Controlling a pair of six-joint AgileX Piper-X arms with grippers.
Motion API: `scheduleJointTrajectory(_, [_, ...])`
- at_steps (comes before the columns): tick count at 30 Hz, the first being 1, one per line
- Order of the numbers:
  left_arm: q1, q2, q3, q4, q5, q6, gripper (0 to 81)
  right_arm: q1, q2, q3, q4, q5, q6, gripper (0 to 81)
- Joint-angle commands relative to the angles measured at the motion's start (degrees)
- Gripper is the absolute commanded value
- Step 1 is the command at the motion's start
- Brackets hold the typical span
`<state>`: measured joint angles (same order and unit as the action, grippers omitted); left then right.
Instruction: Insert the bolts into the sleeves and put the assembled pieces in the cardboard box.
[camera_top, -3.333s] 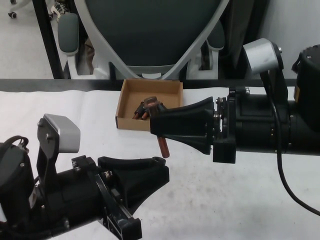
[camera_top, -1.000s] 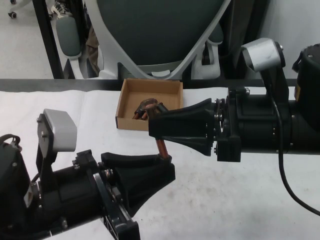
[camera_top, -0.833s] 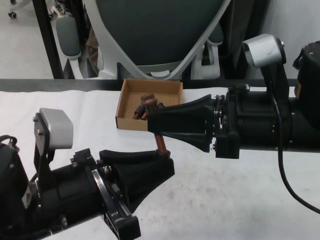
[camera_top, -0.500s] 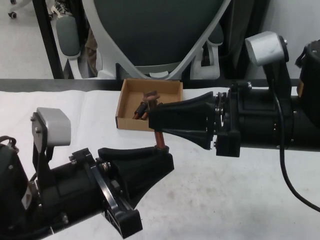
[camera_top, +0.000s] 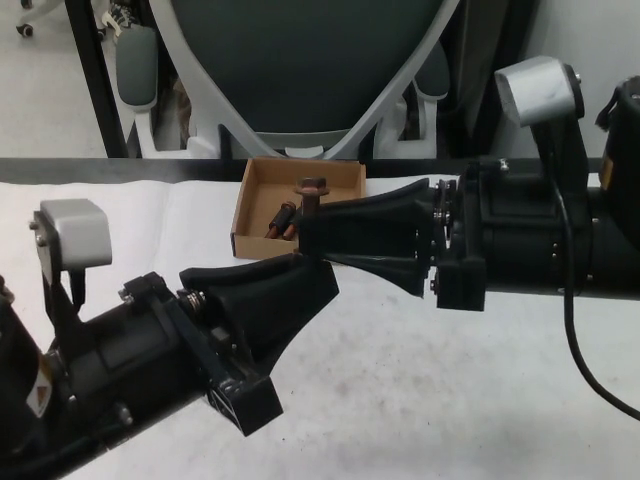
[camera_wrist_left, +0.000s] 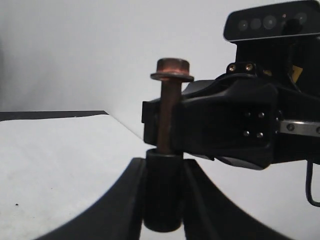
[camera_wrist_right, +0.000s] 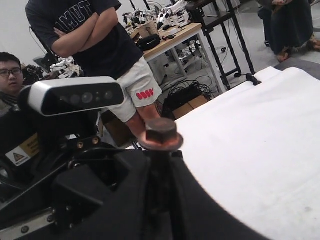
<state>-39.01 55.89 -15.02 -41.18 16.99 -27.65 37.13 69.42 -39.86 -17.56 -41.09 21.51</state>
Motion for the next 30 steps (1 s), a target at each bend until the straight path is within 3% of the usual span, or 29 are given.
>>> scheduleJointTrajectory(1, [0.5,-0.1,-0.5,-2.6,-5.3,-1.0,0.8,0.5,-1.1,-0.1,0.2,-10.0,0.1,0.3])
scheduleJointTrajectory(3, [0.5,-0.1,-0.5,-2.5,-5.3,-1.0,0.8,0.5,-1.1,-0.1,0.2,-12.6,0.0,1.3])
scheduleJointTrajectory(5, [0.5,-0.1,-0.5,-2.5,-5.3,-1.0,0.8,0.5,-1.1,-0.1,0.2,-15.1,0.0,9.0])
scheduleJointTrajectory(10, [0.5,-0.1,-0.5,-2.7,-5.3,-1.0,0.8,0.5,-1.1,-0.1,0.2,-16.7,3.8,49.1])
scheduleJointTrajectory(12, [0.5,-0.1,-0.5,-2.7,-5.3,-1.0,0.8,0.1,-1.1,-0.1,0.2,-17.2,6.0,55.3])
scheduleJointTrajectory(21, [3.5,-0.1,-0.5,-2.5,-4.8,1.7,0.8,-7.7,-5.2,0.0,0.2,-34.7,10.8,30.8])
scheduleJointTrajectory(24, [3.8,-0.1,-0.9,-1.4,-4.1,4.5,0.8,-10.9,-8.5,0.5,0.2,-34.5,11.0,21.8])
scheduleJointTrajectory(27, [3.8,-0.1,-1.9,2.2,-3.8,6.9,0.8,-14.0,-13.2,2.2,0.2,-34.3,8.7,1.5])
scheduleJointTrajectory(30, [3.8,-0.1,-4.3,7.5,-3.6,11.4,0.8,-17.4,-19.2,5.2,0.2,-31.5,7.6,0.2])
